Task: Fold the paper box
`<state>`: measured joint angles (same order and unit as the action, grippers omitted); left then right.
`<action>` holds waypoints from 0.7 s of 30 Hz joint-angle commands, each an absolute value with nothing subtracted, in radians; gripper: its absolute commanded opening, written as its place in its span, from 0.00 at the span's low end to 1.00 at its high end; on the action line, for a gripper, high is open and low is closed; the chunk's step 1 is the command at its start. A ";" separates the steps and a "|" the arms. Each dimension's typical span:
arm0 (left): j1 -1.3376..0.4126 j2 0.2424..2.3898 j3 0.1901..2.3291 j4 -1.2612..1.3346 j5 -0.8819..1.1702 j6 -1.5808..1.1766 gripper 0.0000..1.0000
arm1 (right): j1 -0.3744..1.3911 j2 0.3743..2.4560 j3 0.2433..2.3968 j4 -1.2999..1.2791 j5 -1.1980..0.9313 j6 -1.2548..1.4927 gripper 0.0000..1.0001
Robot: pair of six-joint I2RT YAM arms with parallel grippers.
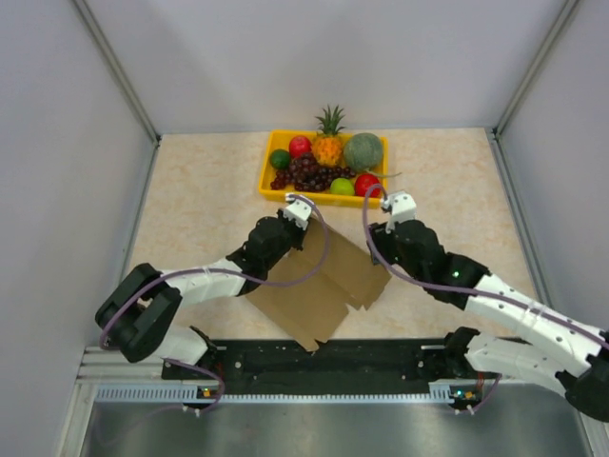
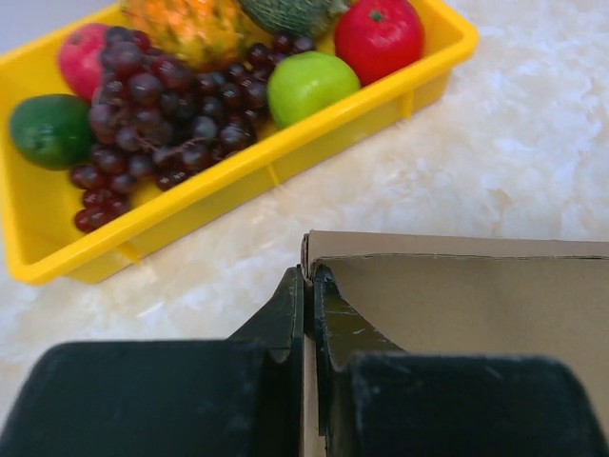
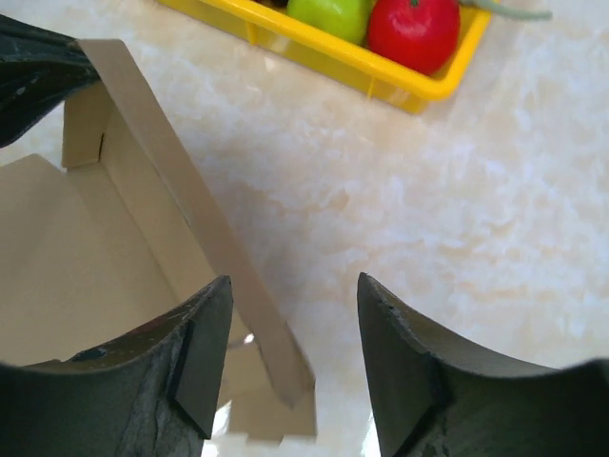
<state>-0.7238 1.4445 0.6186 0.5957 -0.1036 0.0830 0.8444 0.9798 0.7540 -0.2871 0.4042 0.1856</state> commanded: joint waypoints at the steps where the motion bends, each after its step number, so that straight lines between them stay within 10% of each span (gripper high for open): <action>1: -0.733 1.344 0.568 0.756 -0.256 0.092 0.00 | 0.853 0.887 0.755 -0.524 0.440 0.469 0.52; 21: -0.738 1.279 0.540 0.724 -0.334 0.067 0.00 | 0.942 1.150 0.994 -0.560 0.581 0.215 0.49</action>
